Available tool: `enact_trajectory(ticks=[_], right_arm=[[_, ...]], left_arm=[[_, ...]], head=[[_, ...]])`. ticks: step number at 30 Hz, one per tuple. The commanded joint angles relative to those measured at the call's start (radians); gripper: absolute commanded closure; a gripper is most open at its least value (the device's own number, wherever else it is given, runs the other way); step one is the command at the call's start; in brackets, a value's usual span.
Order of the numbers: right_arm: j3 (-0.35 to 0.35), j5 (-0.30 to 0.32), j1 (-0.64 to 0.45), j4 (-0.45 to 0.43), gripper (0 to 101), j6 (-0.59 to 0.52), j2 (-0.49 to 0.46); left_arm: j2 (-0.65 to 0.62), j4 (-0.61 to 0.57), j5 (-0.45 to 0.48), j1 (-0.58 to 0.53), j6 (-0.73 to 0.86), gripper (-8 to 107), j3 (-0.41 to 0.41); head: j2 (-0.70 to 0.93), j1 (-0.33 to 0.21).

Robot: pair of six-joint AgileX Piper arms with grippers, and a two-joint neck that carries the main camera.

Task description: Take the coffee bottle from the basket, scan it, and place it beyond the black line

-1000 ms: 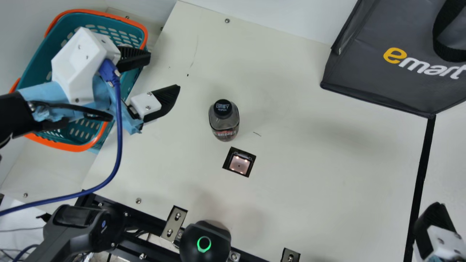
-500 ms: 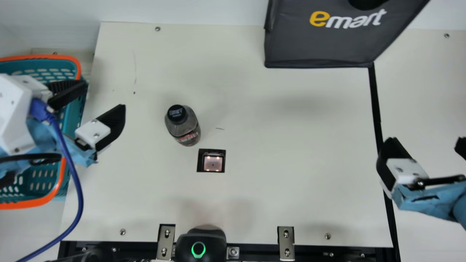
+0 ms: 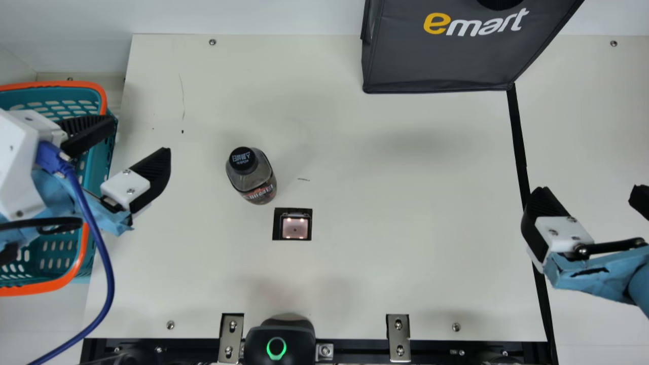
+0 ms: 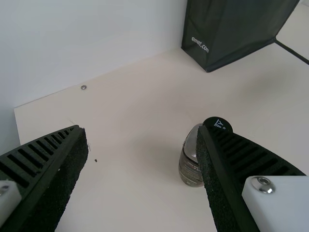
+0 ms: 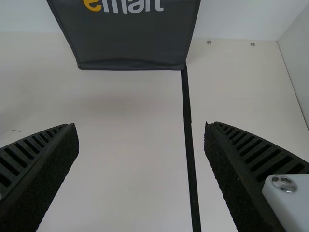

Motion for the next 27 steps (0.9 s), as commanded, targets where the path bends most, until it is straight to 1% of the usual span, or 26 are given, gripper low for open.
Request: enact_trajectory(ticks=[1,7,14,19,27], right_arm=[[0.0,0.0,0.0,0.0,10,0.0,0.0],[0.0,0.0,0.0,0.0,10,0.0,0.0],[0.0,-0.001,0.0,0.0,10,0.0,0.0],[0.0,-0.002,0.0,0.0,10,0.0,0.0],[0.0,-0.002,0.0,0.0,10,0.0,0.0]], left_arm=[[0.0,0.0,0.0,0.0,0.0,9,0.0],[-0.012,0.037,-0.025,-0.047,-0.048,9,-0.004],[-0.043,0.077,-0.071,-0.134,-0.108,9,0.023],[-0.06,0.114,-0.126,-0.21,-0.158,9,0.053],[-0.058,0.18,-0.238,-0.338,-0.246,9,0.098]], head=[[0.0,-0.027],[0.0,-0.027],[0.0,-0.027],[0.0,-0.027],[0.0,-0.027]])
